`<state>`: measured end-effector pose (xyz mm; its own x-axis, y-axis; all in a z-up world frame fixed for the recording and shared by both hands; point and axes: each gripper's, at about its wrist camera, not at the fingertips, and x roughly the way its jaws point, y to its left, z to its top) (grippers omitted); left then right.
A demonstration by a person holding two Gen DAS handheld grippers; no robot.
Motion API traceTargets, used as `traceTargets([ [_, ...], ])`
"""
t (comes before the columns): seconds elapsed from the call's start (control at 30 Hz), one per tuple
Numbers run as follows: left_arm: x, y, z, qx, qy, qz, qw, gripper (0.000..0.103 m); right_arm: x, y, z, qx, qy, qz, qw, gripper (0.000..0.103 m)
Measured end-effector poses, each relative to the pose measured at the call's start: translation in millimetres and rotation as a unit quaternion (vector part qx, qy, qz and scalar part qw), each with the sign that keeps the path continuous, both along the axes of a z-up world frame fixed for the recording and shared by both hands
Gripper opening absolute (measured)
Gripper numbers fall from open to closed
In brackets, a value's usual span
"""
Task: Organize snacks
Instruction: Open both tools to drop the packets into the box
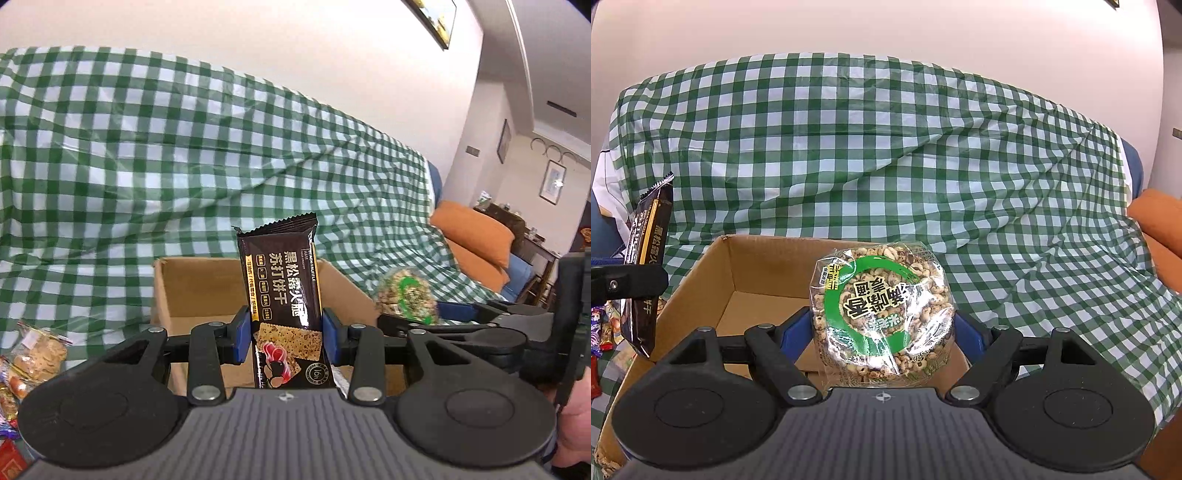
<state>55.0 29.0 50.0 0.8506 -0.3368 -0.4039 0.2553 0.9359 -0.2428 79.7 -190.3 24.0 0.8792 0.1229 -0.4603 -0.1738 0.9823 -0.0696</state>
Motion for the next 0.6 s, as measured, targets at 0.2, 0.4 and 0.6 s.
traceTargets([
  [0.2,1.0,-1.9,-0.4,0.005,0.004,0.0,1.0,0.052,4.4,7.0,-6.6,-0.016,0.025,0.007,1.0,0.087],
  [0.4,1.1,-0.3,-1.3,0.013,0.006,0.011,0.9998,0.056,4.4,8.7,-5.8,-0.018,0.021,0.006,1.0,0.091],
  [0.6,-2.3,-0.8,-2.5,0.035,-0.015,0.043,0.9984,0.056,4.8,7.2,-6.1,-0.017,0.021,0.007,1.0,0.091],
])
